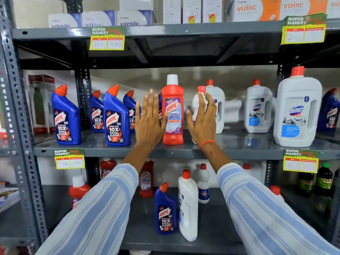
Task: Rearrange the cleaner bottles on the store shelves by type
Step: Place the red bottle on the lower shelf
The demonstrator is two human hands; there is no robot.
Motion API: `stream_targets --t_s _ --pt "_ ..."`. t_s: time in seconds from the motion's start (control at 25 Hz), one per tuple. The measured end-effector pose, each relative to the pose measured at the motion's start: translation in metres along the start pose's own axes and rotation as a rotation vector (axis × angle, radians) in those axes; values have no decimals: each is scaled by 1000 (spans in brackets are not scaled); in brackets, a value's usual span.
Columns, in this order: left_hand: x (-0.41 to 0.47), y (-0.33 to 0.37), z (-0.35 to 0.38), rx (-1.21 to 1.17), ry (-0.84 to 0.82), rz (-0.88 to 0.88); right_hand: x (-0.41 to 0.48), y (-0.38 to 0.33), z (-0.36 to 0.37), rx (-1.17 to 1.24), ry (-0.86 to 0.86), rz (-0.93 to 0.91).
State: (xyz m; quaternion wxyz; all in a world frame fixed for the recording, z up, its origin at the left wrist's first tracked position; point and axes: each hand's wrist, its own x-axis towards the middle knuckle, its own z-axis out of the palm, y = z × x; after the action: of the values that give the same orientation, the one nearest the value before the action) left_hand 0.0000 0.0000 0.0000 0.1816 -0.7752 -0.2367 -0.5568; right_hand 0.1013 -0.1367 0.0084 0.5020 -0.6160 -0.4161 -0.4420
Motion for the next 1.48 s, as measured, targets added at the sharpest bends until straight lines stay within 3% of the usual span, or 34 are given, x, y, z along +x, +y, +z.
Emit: stream_targets --t_s 0.16,0.32,0.44,0.64,1.12,1.28,1.48 --pt "-49 -22 10 -18 -68 -72 -25 -3 29 116 -338 176" --pt "-86 -60 18 -1 -165 -106 -26 -6 64 122 -475 439" --pt "-112 -88 23 58 -191 -87 -22 -9 86 145 -476 578" --pt "-125 -98 30 75 -154 -63 -22 -18 102 117 -334 666" --pt "-124 -126 29 102 -131 -31 -97 -92 61 384 -103 490" --pt "-133 -149 24 142 -164 -28 -161 -101 67 293 -215 566" --pt "-138 -158 26 99 -142 23 -241 -97 94 233 -533 799"
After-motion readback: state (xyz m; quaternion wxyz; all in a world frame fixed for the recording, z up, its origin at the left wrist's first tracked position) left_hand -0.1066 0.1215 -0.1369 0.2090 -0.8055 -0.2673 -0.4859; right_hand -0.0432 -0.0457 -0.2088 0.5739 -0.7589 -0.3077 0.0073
